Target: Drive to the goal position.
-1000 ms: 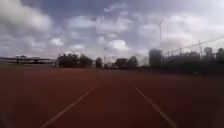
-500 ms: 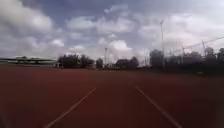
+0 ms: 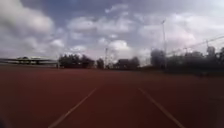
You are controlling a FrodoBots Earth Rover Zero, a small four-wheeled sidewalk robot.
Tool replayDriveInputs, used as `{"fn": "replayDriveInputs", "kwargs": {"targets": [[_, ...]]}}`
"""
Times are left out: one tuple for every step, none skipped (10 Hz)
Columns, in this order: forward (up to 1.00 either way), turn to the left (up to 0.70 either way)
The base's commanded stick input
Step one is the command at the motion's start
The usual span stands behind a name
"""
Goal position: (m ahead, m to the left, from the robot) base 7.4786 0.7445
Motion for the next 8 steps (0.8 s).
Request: {"fn": "replayDriveInputs", "kwargs": {"targets": [[0.7, -0.35], [0.7, -0.35], [0.7, -0.35], [0.7, -0.35], [0.7, -0.35], [0.7, -0.32], [0.7, -0.09], [0.7, 0.0]]}}
